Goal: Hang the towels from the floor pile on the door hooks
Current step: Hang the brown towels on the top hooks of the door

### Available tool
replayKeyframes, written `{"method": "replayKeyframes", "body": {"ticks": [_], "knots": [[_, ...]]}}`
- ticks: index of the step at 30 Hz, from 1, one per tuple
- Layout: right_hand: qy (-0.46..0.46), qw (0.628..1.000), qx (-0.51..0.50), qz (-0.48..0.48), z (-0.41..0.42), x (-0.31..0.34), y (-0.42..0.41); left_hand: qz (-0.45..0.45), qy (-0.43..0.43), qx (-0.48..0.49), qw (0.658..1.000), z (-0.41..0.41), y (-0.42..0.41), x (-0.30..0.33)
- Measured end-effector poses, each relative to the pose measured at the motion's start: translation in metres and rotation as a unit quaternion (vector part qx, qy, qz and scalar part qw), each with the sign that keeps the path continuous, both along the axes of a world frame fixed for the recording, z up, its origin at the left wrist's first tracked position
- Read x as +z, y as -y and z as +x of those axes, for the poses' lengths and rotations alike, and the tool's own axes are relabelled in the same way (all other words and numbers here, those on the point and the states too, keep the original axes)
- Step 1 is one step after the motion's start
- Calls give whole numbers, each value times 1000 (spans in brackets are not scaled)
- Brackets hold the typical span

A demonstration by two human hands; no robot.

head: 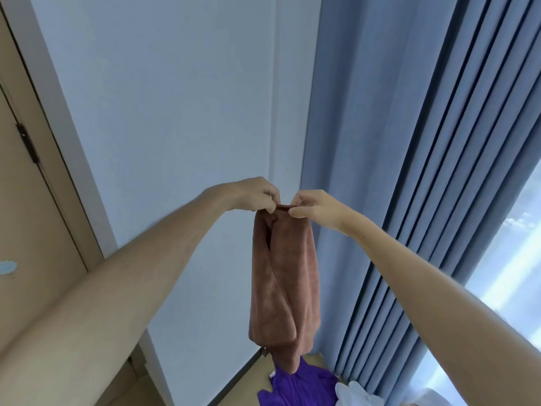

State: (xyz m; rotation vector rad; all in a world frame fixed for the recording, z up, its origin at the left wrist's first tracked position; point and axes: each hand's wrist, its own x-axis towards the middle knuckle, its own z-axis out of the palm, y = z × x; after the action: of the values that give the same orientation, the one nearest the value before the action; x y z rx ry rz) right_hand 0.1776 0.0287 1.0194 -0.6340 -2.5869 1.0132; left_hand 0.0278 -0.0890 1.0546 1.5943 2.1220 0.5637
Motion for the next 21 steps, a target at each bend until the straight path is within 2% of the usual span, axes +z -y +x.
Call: {"method": "replayKeyframes", "body": {"ticks": [2, 4, 6, 8, 11, 12, 14, 19, 21], "knots": [[-25, 1000, 13, -8, -2, 3, 5, 32, 48, 18, 998, 0, 7, 4], [-8, 998, 22, 65, -4, 7, 7, 50, 74, 34, 995, -2, 14, 5], [30, 986, 37, 160, -5, 11, 10, 29, 28, 38, 998, -4, 19, 5], [22, 978, 45, 202, -6, 14, 13, 39, -34, 41, 998, -6, 22, 7], [-73, 978, 16, 194, -5, 23, 14, 123, -77, 56, 988, -10, 28, 15], [-72, 979, 23, 191, -5, 25, 15, 110, -107, 48, 987, -10, 31, 17], [-13, 977, 55, 206, -5, 23, 17, 52, -155, 32, 986, -10, 36, 13], [-13, 983, 69, 172, -5, 18, 22, 102, -69, 72, 990, -8, 48, 4], [-24, 985, 80, 152, -6, 20, 26, 125, 1, 84, 989, -5, 55, 4]]}}
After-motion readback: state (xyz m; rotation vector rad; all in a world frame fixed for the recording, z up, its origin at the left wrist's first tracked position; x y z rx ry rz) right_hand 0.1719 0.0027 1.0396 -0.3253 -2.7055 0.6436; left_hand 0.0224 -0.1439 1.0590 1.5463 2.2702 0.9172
